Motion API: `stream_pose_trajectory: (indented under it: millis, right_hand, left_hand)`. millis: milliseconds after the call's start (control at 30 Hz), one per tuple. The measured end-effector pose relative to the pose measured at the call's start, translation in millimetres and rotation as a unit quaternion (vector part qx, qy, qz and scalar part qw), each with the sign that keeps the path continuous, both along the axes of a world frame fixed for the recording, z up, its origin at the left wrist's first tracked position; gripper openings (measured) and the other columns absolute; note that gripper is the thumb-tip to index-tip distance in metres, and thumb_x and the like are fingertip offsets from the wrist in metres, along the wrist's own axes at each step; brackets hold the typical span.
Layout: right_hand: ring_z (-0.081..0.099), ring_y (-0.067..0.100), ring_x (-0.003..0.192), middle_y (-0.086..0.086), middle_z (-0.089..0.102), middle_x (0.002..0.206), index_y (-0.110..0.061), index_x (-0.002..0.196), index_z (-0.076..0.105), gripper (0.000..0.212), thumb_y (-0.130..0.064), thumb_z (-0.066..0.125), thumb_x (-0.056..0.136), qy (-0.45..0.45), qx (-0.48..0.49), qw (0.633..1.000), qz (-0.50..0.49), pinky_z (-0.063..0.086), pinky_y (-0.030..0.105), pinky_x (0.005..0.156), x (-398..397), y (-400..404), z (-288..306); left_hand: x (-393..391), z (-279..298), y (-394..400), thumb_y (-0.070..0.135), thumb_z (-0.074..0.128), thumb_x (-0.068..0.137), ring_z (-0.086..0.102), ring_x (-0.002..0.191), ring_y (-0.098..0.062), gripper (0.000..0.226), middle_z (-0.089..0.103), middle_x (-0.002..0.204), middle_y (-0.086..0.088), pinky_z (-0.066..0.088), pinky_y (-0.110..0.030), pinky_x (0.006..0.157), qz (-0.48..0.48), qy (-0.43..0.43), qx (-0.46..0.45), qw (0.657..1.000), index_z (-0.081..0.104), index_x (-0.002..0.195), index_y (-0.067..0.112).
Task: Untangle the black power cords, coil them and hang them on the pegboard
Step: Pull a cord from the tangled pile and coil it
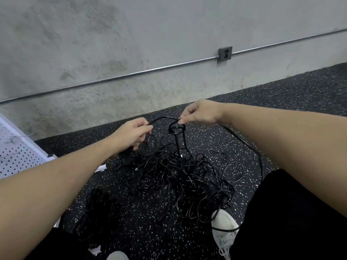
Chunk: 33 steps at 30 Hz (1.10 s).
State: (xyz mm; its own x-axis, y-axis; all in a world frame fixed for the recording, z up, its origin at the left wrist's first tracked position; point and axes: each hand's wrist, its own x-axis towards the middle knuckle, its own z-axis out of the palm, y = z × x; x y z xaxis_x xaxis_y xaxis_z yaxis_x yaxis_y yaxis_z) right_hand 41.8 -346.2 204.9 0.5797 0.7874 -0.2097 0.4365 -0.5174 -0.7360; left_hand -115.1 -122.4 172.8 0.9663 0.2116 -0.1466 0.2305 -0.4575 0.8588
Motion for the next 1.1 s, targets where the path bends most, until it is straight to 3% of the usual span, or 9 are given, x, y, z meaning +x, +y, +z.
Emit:
stream_pose_trajectory:
  millis: [133, 300, 467, 567, 633, 733, 867, 967, 1100]
  right_hand:
    - [0.032, 0.009, 0.047, -0.009, 0.06, 0.058, -0.025, 0.108, 0.074, 0.032, -0.049, 0.073, 0.087, 0.033, 0.008, 0.999, -0.012, 0.035, 0.027, 0.055, -0.9, -7.9, 9.1]
    - [0.035, 0.006, 0.047, 0.001, 0.061, 0.077, -0.017, 0.113, 0.067, 0.032, -0.044, 0.065, 0.095, 0.038, 0.091, 0.98, -0.171, 0.031, 0.02, 0.044, 9.6, -13.2, 9.6]
    - [0.041, 0.005, 0.053, -0.011, 0.056, 0.064, -0.017, 0.104, 0.065, 0.018, -0.031, 0.054, 0.104, 0.089, 0.135, 0.985, -0.068, 0.029, 0.019, 0.047, 1.5, -11.4, 13.0]
    - [0.041, 0.004, 0.052, -0.009, 0.058, 0.068, -0.016, 0.107, 0.061, 0.015, -0.027, 0.05, 0.106, 0.1, 0.165, 0.977, -0.086, 0.028, 0.019, 0.045, 0.6, -10.4, 17.5]
    - [0.038, 0.007, 0.051, -0.007, 0.053, 0.068, -0.016, 0.102, 0.057, 0.012, -0.026, 0.051, 0.105, 0.06, 0.149, 0.98, -0.114, 0.028, 0.02, 0.045, 2.8, -16.4, 19.9]
    - [0.041, 0.009, 0.051, -0.003, 0.053, 0.071, -0.014, 0.106, 0.058, 0.017, -0.028, 0.049, 0.105, -0.009, 0.039, 0.995, -0.089, 0.033, 0.022, 0.047, 4.4, -31.9, 13.3]
    - [0.061, 0.017, 0.066, 0.007, 0.071, 0.082, -0.013, 0.107, 0.055, 0.015, -0.026, 0.046, 0.106, 0.089, -0.084, 0.992, -0.025, 0.056, 0.033, 0.068, 0.1, -46.4, 3.4]
    - [0.064, 0.019, 0.081, 0.008, 0.071, 0.093, -0.009, 0.112, 0.052, 0.013, -0.02, 0.053, 0.104, 0.157, -0.03, 0.987, -0.025, 0.055, 0.039, 0.087, 0.0, -44.7, 5.6]
    - [0.06, 0.013, 0.066, 0.002, 0.067, 0.081, -0.013, 0.126, 0.053, 0.032, -0.031, 0.061, 0.1, 0.197, 0.09, 0.975, -0.048, 0.053, 0.027, 0.064, -6.2, -25.2, 20.1]
  left_hand:
    - [-1.5, 0.4, 5.2, 0.052, 0.049, 0.102, 0.04, 0.046, -0.013, 0.046, 0.044, 0.051, 0.006, 0.044, -0.027, 0.05, 0.008, 0.008, 0.076, 0.997, 0.059, 0.082, 0.012]
    - [-7.7, -2.0, 5.9, 0.05, 0.068, 0.09, 0.067, 0.065, -0.01, 0.036, 0.072, 0.071, 0.002, 0.055, -0.03, 0.074, -0.051, 0.049, 0.122, 0.99, 0.07, 0.082, 0.015]
    - [1.5, -11.0, -12.2, 0.044, 0.064, 0.098, 0.072, 0.063, -0.013, 0.022, 0.071, 0.073, 0.001, 0.059, -0.039, 0.071, -0.112, 0.143, 0.247, 0.952, 0.065, 0.093, 0.023]
    - [9.3, -4.9, -23.3, 0.039, 0.05, 0.107, 0.066, 0.05, -0.012, 0.018, 0.064, 0.069, -0.001, 0.05, -0.026, 0.048, -0.056, 0.139, 0.304, 0.941, 0.059, 0.099, 0.024]
    - [12.7, -5.2, -24.9, 0.034, 0.044, 0.109, 0.056, 0.043, -0.015, 0.025, 0.061, 0.071, -0.006, 0.042, -0.022, 0.037, 0.031, 0.125, 0.224, 0.966, 0.058, 0.102, 0.015]
    - [17.4, -13.9, -19.9, 0.032, 0.039, 0.111, 0.045, 0.044, -0.013, 0.024, 0.056, 0.075, -0.007, 0.042, -0.024, 0.038, 0.129, 0.115, 0.011, 0.985, 0.048, 0.1, 0.013]
    - [30.6, -11.9, -16.4, 0.019, 0.039, 0.11, 0.028, 0.039, -0.006, 0.014, 0.038, 0.061, 0.002, 0.027, -0.02, 0.034, 0.177, 0.054, -0.158, 0.97, 0.052, 0.11, 0.013]
    - [35.7, -8.5, -24.6, 0.022, 0.039, 0.111, 0.03, 0.043, -0.006, 0.022, 0.04, 0.06, 0.004, 0.027, -0.02, 0.037, 0.159, 0.006, -0.171, 0.972, 0.059, 0.119, 0.017]
    - [38.2, -2.9, -47.6, 0.029, 0.042, 0.111, 0.04, 0.044, -0.01, 0.021, 0.049, 0.059, 0.002, 0.037, -0.024, 0.042, 0.114, -0.032, -0.169, 0.978, 0.061, 0.118, 0.028]
